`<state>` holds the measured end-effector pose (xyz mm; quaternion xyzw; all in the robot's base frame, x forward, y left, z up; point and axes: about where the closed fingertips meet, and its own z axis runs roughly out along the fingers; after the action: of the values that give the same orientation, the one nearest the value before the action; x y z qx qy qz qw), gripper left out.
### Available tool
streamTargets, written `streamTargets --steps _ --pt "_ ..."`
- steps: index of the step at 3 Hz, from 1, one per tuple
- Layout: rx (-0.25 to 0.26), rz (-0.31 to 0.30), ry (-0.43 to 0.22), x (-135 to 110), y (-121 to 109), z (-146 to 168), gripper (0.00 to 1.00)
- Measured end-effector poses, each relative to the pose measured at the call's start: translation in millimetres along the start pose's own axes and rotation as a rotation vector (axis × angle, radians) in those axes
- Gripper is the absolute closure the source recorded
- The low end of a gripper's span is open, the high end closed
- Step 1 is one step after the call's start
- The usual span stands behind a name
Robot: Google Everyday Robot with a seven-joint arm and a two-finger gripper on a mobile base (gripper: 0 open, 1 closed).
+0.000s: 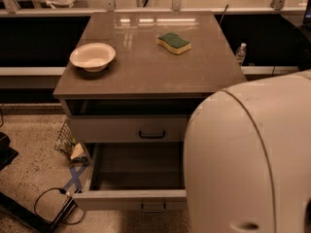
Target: Open middle drawer
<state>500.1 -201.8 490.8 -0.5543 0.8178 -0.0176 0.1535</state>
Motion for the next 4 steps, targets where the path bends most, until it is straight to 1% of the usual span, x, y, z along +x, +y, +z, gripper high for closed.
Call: streamTargets --steps 1,2,3,4 --pt "-0.041 0.025 -0.05 5.3 -7.2 35.5 0.79" --pt "-0.038 0.035 -0.053 8.7 -11.4 40.3 0.99" --pt "-0.039 0.034 -0.053 8.4 -11.0 40.3 1.0" --pt "-0.083 -0.009 -0.051 -0.7 -3.7 60.9 1.0"
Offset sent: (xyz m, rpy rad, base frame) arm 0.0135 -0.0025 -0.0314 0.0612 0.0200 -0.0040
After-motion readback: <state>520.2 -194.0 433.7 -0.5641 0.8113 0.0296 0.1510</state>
